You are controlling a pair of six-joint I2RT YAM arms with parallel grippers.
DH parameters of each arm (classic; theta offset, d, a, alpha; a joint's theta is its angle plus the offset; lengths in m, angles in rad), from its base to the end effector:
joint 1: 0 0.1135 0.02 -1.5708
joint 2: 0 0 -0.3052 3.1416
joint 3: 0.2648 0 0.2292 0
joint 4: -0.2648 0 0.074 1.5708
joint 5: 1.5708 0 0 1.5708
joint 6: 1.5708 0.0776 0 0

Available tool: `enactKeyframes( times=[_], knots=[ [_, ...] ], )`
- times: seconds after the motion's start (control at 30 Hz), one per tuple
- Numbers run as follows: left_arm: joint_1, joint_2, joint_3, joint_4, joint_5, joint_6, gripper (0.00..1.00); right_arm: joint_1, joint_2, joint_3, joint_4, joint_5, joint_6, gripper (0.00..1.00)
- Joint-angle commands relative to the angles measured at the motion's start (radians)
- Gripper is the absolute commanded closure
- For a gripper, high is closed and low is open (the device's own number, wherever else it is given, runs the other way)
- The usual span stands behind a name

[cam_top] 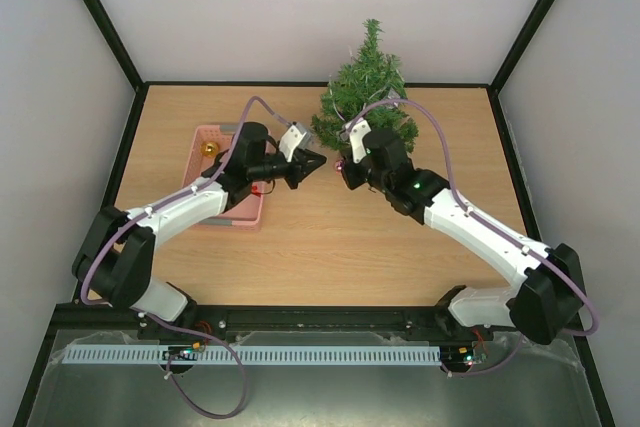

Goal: Decorate the small christmas tree
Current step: Hang the decoration item on the Christmas tree.

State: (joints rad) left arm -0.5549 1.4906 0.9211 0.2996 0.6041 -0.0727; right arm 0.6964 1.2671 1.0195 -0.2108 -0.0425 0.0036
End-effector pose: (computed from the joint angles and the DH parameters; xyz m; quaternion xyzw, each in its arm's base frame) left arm 0.2718 -0.2203 0.3122 0.3563 0.6948 -0.4036 0.4768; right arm 0.2233 0.1910 0.3416 -0.2988 0.7948 0.1979 0.4897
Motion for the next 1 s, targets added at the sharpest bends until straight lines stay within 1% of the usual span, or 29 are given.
enactKeyframes(
  times=[0.0, 0.07, 0.17, 0.3, 0.4, 0.57, 0.8, 0.83, 0.93, 0.97],
  knots=[
    [0.01, -0.013, 0.017, 0.088, 0.054, -0.001, 0.98, -0.005, 0.009, 0.046, 0.003, -0.011, -0.022, 0.98],
    [0.009, -0.024, -0.008, 0.121, 0.078, 0.019, 0.95, -0.005, -0.002, 0.046, -0.002, -0.022, -0.02, 0.98],
    [0.009, -0.021, -0.015, 0.13, 0.103, 0.031, 0.87, -0.005, -0.018, 0.049, -0.014, -0.052, -0.015, 0.98],
    [0.01, 0.001, -0.009, 0.136, 0.154, 0.033, 0.82, -0.005, -0.038, 0.061, -0.028, -0.106, -0.002, 0.98],
    [0.007, 0.012, -0.003, 0.139, 0.201, 0.037, 0.76, -0.005, -0.053, 0.076, -0.042, -0.125, 0.007, 0.98],
    [0.0, 0.005, -0.002, 0.143, 0.206, 0.05, 0.66, -0.005, -0.069, 0.1, -0.064, -0.157, 0.007, 0.98],
    [-0.007, -0.018, -0.001, 0.115, 0.203, 0.078, 0.66, -0.006, -0.097, 0.116, -0.075, -0.247, 0.02, 0.98],
    [-0.008, -0.022, -0.002, 0.112, 0.202, 0.083, 0.68, -0.005, -0.102, 0.115, -0.072, -0.255, 0.022, 0.98],
    [-0.012, -0.032, -0.008, 0.116, 0.209, 0.092, 0.78, -0.005, -0.114, 0.117, -0.069, -0.263, 0.025, 0.98],
    [-0.014, -0.034, -0.009, 0.119, 0.212, 0.092, 0.79, -0.005, -0.116, 0.117, -0.071, -0.265, 0.024, 0.98]
  ],
)
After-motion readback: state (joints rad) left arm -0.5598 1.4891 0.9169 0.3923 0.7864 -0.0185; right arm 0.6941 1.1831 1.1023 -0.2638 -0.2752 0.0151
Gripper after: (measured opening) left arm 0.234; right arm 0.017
